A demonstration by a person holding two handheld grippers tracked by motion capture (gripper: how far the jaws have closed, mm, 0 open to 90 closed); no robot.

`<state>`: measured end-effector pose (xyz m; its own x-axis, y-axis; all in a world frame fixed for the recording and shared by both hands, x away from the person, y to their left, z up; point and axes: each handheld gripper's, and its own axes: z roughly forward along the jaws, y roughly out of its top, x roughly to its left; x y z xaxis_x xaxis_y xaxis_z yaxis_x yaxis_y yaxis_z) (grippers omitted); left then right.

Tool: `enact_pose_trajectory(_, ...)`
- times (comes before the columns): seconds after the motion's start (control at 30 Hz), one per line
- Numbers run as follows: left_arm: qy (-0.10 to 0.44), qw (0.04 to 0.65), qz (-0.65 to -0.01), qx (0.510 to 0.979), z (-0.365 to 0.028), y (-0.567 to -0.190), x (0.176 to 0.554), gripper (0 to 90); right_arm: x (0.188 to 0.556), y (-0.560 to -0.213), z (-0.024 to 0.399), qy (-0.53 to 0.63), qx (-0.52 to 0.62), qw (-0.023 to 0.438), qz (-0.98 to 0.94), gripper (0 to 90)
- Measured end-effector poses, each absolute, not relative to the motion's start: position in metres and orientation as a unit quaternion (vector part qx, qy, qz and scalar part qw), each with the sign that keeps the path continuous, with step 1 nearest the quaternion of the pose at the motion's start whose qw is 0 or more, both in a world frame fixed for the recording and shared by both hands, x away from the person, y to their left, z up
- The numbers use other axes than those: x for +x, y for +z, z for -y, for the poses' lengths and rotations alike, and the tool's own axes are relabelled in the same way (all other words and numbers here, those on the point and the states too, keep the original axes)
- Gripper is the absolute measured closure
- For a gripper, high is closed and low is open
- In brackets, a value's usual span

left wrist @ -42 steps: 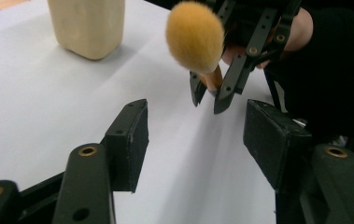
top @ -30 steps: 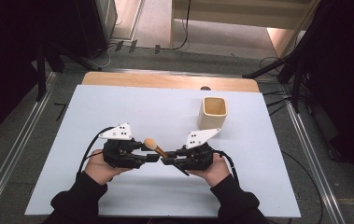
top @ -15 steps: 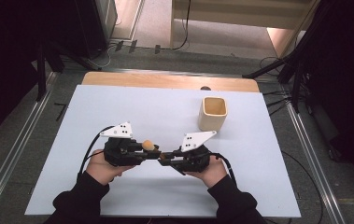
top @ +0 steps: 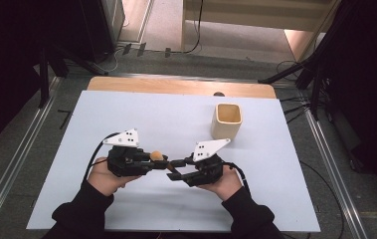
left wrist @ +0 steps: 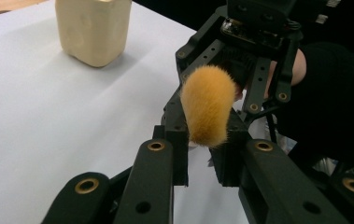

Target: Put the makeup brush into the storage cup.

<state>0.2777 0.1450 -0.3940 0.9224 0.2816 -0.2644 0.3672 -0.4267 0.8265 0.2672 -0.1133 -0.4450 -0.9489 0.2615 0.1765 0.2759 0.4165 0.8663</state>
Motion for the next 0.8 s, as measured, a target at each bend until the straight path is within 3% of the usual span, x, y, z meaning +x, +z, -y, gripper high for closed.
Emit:
enact_pose_trajectory(0.07,-0.044,0.499,-0.185,0.845,-0.147,-0.391,0.277,79.3,0.267,-0.445,0.115,-0.514,-0.159,0.014,0.843,50.8)
enact_pose_trajectory(0.27,-0.045,0.487,-0.168,0.856,-0.149,-0.385,0.277,79.3,0.263,-0.445,0.12,-0.517,-0.155,0.028,0.841,50.1)
enact_pose_trajectory(0.6,-0.06,0.448,-0.125,0.883,-0.14,-0.385,0.275,79.3,0.263,-0.448,0.108,-0.511,-0.145,0.049,0.846,57.6)
enact_pose_trajectory(0.8,-0.064,0.437,-0.115,0.89,-0.135,-0.387,0.273,79.3,0.264,-0.449,0.103,-0.506,-0.144,0.066,0.848,66.8)
